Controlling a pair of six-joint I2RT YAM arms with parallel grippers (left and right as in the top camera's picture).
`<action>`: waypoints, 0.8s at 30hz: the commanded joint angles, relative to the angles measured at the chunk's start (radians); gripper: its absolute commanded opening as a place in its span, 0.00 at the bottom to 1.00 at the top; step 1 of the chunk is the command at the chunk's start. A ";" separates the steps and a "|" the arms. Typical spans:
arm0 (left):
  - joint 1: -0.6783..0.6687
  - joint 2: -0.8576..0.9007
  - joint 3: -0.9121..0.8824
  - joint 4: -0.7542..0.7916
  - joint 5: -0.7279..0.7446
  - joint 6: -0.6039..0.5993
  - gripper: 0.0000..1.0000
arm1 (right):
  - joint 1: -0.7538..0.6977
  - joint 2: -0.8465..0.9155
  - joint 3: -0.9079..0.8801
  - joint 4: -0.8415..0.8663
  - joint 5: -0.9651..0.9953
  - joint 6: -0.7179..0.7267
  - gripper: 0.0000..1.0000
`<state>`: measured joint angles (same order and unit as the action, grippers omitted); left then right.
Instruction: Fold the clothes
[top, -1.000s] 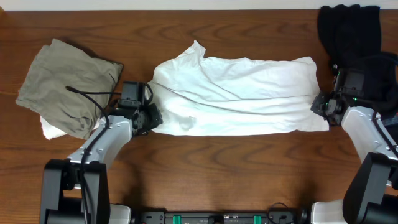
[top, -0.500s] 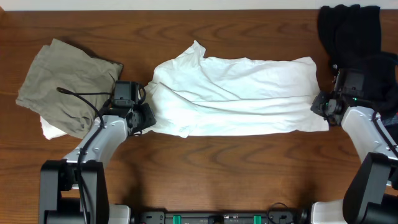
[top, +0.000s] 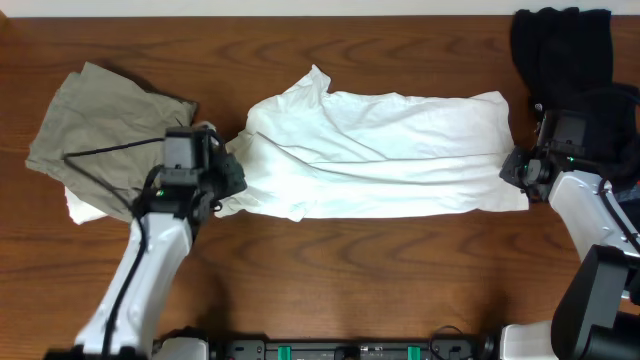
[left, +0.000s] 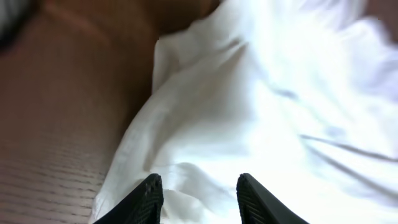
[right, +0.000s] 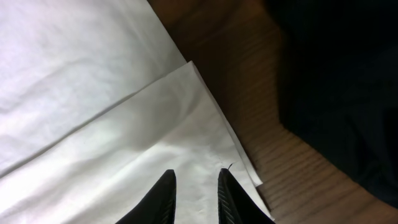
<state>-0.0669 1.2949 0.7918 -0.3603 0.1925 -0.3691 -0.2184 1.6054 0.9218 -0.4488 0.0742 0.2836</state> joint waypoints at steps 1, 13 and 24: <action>-0.044 -0.029 0.009 -0.029 0.010 0.010 0.42 | 0.010 -0.003 0.009 -0.001 0.000 -0.008 0.22; -0.408 0.158 0.009 0.056 -0.070 0.182 0.42 | 0.010 -0.003 0.009 -0.017 -0.001 -0.008 0.22; -0.467 0.335 0.009 0.297 -0.146 0.277 0.42 | 0.010 -0.003 0.009 -0.019 0.000 -0.008 0.22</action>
<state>-0.5343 1.6054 0.7933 -0.0803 0.1139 -0.1577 -0.2184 1.6051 0.9218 -0.4675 0.0750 0.2836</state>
